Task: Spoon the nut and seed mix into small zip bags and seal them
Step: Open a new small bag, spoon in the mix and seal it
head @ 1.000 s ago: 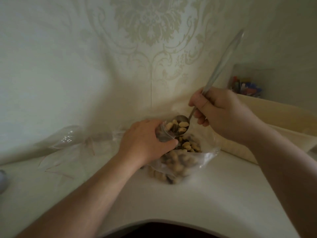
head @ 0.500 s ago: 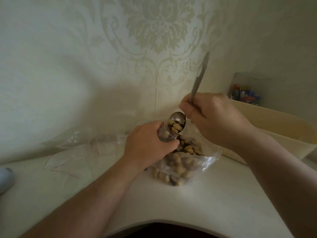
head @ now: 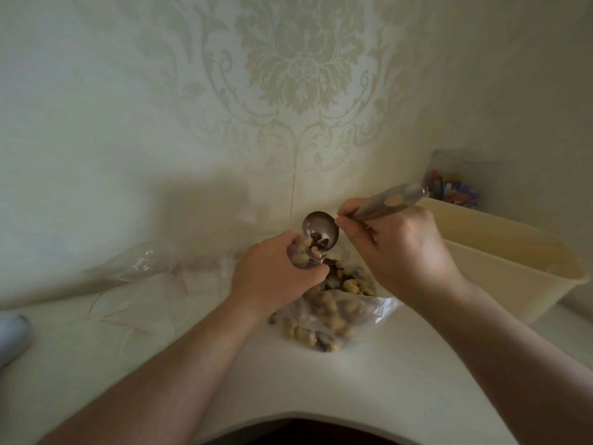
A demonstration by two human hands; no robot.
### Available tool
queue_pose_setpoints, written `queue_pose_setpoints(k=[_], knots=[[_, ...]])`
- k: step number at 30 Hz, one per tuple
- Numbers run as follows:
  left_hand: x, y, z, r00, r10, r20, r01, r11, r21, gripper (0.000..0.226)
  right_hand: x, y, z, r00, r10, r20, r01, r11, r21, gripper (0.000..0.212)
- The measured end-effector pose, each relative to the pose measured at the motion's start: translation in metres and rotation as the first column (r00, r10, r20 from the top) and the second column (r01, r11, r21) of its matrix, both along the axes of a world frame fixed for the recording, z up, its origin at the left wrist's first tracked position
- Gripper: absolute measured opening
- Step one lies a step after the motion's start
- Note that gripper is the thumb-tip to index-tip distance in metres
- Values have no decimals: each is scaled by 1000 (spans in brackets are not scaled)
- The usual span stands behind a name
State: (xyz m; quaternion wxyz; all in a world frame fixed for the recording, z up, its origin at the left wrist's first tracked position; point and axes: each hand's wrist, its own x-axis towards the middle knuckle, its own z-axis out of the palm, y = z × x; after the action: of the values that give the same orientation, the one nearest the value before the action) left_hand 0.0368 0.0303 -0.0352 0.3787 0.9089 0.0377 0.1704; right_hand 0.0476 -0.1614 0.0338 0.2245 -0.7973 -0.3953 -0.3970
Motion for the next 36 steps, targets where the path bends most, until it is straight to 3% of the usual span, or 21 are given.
queue_pose_setpoints(k=[6, 13, 18, 21, 24, 29, 33, 36], knots=[[3, 3, -1, 999, 32, 9, -31, 998, -62, 33, -4, 0, -9, 993, -55, 103, 51, 998, 40, 22], [5, 3, -4, 995, 2, 104, 13, 990, -141, 34, -3, -4, -9, 983, -94, 158, 72, 987, 141, 10], [3, 10, -3, 983, 15, 184, 32, 968, -248, 33, -3, -19, -7, 991, -119, 57, 103, 967, 232, 12], [7, 18, -4, 997, -7, 77, 32, 945, -325, 38, -3, -21, -20, 988, -143, -55, 150, 973, 176, 11], [9, 16, -9, 993, -86, -76, 59, 953, -298, 29, -3, -25, -34, 979, -141, -147, 156, 983, 98, 16], [11, 14, -9, 985, -123, -119, 76, 937, -340, 25, 2, -40, -35, 959, -165, -230, 174, 985, 20, 12], [9, 12, -10, 982, -125, -141, 81, 955, -284, 30, 16, -51, -36, 964, -203, -170, 207, 978, 8, 9], [4, 9, -7, 977, -154, -146, 108, 954, -279, 29, 21, -61, -40, 983, -171, -63, 162, 978, -131, 22]])
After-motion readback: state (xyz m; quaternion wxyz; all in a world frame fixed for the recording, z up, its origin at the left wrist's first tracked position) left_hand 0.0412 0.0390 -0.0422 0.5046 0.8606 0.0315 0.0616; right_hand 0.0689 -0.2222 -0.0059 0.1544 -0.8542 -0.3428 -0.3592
